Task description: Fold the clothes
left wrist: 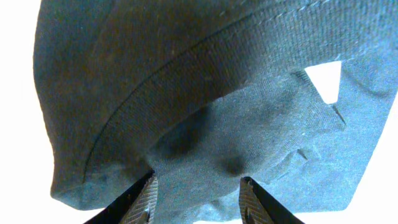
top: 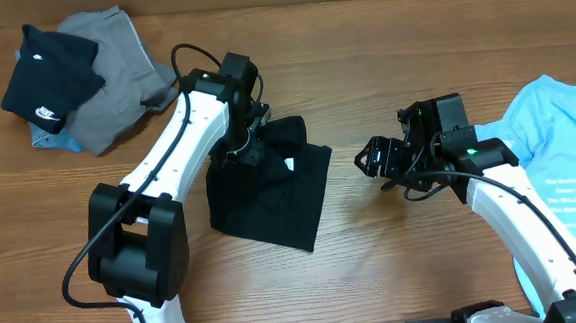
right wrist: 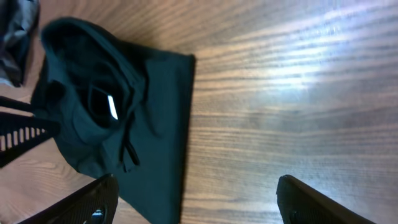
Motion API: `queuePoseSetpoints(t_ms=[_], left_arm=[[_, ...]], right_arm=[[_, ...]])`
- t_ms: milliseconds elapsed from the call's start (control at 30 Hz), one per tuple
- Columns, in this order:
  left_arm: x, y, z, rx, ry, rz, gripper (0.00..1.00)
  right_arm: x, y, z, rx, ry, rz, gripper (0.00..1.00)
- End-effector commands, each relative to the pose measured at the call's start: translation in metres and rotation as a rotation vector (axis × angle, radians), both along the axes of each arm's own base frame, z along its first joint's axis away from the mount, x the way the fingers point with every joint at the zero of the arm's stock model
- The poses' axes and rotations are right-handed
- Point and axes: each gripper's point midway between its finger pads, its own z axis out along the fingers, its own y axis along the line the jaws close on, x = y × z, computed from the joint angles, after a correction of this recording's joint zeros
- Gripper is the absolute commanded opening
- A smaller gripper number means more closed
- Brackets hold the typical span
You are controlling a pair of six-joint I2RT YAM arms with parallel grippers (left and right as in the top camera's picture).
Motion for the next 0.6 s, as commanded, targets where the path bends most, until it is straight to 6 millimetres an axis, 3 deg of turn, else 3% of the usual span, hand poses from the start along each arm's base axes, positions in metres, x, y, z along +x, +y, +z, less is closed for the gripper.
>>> queuePoseSetpoints(t_ms=[0, 167, 300, 400, 567], left_arm=[[0.01, -0.011, 0.017, -0.048, -0.057, -0.025, 0.47], [0.035, -0.042, 0.038, -0.197, -0.175, -0.066, 0.51], [0.04, -0.065, 0.037, -0.251, -0.212, -0.119, 0.47], [0.033, -0.062, 0.032, -0.2, -0.194, -0.142, 0.47], [0.019, -0.041, 0.022, -0.055, -0.155, -0.174, 0.59]], right_arm=[[0.01, 0.003, 0.014, 0.018, -0.065, 0.009, 0.85], [0.022, 0.011, 0.022, 0.06, -0.122, 0.022, 0.84], [0.021, 0.011, 0.016, 0.057, -0.099, 0.022, 0.84], [0.017, 0.01, 0.011, 0.051, -0.073, 0.022, 0.84], [0.013, 0.009, 0.008, 0.045, -0.05, 0.024, 0.84]])
